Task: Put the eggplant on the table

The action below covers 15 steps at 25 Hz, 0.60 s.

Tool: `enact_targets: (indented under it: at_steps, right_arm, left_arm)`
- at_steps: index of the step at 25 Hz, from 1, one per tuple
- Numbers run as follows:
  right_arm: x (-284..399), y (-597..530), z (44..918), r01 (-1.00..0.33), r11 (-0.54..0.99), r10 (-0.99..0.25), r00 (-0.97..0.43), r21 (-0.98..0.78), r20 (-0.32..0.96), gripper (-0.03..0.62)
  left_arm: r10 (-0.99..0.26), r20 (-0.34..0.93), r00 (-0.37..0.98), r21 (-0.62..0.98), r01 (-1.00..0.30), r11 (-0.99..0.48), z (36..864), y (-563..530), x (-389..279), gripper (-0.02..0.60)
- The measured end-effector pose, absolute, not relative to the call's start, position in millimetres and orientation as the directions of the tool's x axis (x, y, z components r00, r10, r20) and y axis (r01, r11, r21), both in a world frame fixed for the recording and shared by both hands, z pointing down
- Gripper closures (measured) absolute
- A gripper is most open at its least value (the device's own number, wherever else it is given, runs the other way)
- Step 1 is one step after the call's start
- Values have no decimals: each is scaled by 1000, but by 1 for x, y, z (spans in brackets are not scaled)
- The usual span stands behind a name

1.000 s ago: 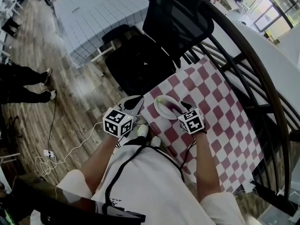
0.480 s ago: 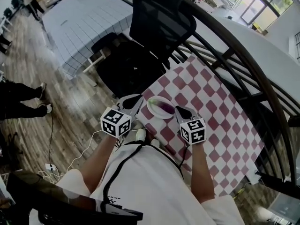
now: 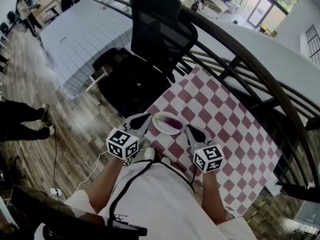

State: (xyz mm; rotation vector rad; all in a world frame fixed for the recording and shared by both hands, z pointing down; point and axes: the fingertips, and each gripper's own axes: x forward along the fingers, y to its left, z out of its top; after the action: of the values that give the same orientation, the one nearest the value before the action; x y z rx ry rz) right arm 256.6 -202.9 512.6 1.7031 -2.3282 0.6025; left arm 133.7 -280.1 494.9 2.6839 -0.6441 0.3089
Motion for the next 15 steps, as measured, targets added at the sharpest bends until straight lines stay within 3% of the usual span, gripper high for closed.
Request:
enact_targets:
  at_steps: [15]
  right_arm:
    - [273,-187,477,-949,229,-917,-285,-218,280,588]
  left_arm:
    - [-392,233,890,237,-443,-864,457,-272,137,578]
